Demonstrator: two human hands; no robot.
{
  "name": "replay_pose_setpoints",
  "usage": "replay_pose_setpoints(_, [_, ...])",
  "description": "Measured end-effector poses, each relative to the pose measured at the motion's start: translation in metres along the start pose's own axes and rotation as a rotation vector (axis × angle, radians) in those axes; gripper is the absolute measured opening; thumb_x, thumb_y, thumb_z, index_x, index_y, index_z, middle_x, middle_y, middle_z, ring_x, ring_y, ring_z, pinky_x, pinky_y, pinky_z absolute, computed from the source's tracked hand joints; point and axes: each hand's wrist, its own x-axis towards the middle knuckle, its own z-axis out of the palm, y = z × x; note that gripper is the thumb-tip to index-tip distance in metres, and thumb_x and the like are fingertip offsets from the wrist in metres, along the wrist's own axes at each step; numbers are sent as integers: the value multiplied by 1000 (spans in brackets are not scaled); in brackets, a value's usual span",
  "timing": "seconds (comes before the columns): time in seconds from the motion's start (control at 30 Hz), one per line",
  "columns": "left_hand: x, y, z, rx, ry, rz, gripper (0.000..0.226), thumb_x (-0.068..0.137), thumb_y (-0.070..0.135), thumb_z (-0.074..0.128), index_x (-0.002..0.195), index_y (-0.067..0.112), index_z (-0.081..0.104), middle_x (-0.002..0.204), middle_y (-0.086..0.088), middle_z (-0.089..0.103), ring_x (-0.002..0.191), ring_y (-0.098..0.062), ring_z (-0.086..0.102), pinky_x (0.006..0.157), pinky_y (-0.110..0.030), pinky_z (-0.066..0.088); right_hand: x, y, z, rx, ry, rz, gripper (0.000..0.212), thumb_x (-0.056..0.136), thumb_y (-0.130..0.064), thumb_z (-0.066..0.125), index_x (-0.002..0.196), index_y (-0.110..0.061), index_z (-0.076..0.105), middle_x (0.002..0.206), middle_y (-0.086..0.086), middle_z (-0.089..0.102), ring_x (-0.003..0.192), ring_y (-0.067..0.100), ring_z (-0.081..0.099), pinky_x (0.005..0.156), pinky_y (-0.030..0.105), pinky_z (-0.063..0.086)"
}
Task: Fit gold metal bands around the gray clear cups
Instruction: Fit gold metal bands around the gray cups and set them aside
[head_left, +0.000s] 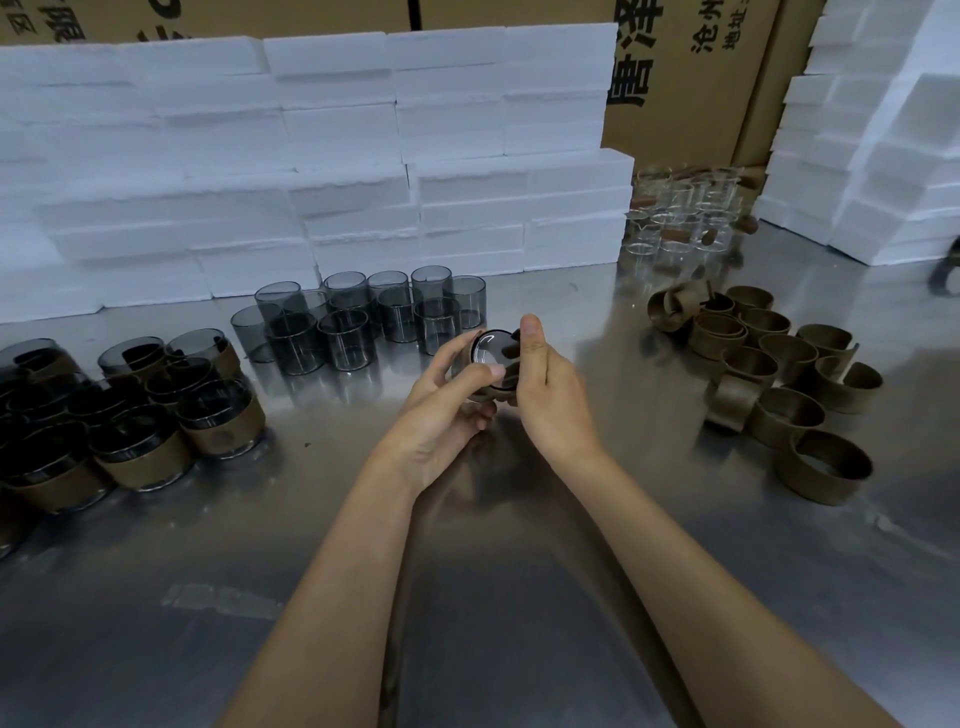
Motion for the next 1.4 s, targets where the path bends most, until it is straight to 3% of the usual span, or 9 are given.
replay_pose_setpoints(0.27, [-3, -2, 7, -28, 41, -6, 47, 95, 13, 66, 141, 15, 54, 81, -1, 62, 56, -12, 47, 51, -22, 38, 4, 2, 7, 161, 38, 133, 55, 106, -55, 31, 105, -10, 61, 87, -5, 66, 95, 21, 65, 89, 36, 49])
replay_pose_setpoints(0.43, [-4, 4, 11, -17, 79, -67, 52, 96, 44, 64, 139, 17, 54, 74, -2, 57, 54, -12, 45, 54, -24, 36, 8, -6, 2, 458, -85, 414, 53, 104, -54, 41, 108, -6, 63, 96, 12, 71, 88, 27, 70, 83, 39, 57])
replay_pose_setpoints(0.6, [-7, 7, 20, 124, -22, -80, 59, 89, 72, 54, 109, 18, 66, 88, -13, 57, 67, -18, 45, 61, -32, 28, 4, -14, -4, 694, -88, 568, 47, 99, -50, 45, 101, -7, 64, 94, 18, 59, 86, 30, 56, 74, 39, 44])
replay_pose_setpoints(0.7, [-8, 6, 28, 215, 157, -90, 51, 95, 69, 47, 72, 26, 65, 63, 1, 57, 60, -16, 51, 61, -32, 36, 1, -16, -2, 773, -1, 626, 29, 97, -37, 52, 81, -13, 55, 75, 11, 53, 69, 27, 51, 70, 37, 44])
replay_pose_setpoints(0.8, [-6, 3, 28, 291, 337, 11, 47, 97, 53, 53, 61, 25, 67, 59, 10, 65, 53, -5, 59, 58, -20, 43, 0, -17, -2, 809, 8, 620, 24, 96, -29, 54, 77, -14, 53, 64, 6, 49, 60, 22, 48, 68, 34, 45])
replay_pose_setpoints(1.0, [-8, 8, 20, -55, 385, 54, 33, 100, 32, 60, 73, 18, 74, 70, 2, 75, 65, -10, 73, 59, -21, 54, -7, -19, 7, 735, -75, 508, 22, 98, -27, 60, 85, -12, 70, 80, 10, 72, 75, 23, 69, 77, 34, 56])
replay_pose_setpoints(1.13, [-10, 5, 24, 7, 404, 61, 34, 96, 26, 65, 63, 19, 68, 68, -3, 69, 64, -20, 67, 66, -28, 53, -7, -18, 0, 781, -180, 546, 55, 95, -46, 58, 46, -20, 60, 54, 0, 59, 50, 14, 59, 61, 28, 48])
replay_pose_setpoints(1.27, [-13, 5, 34, 52, 354, 51, 40, 97, 26, 64, 59, 17, 72, 68, -6, 71, 61, -19, 69, 63, -25, 56, -8, -17, 2, 784, -63, 576, 52, 94, -36, 62, 44, -21, 56, 53, -3, 56, 49, 15, 56, 60, 29, 46])
replay_pose_setpoints(1.4, [-15, 6, 40, -21, 337, 64, 24, 97, 30, 67, 90, 8, 62, 89, -15, 54, 80, -31, 55, 72, -36, 49, -7, -17, 2, 768, -36, 558, 51, 92, -34, 68, 44, -21, 57, 45, -7, 49, 41, 11, 54, 56, 29, 46])
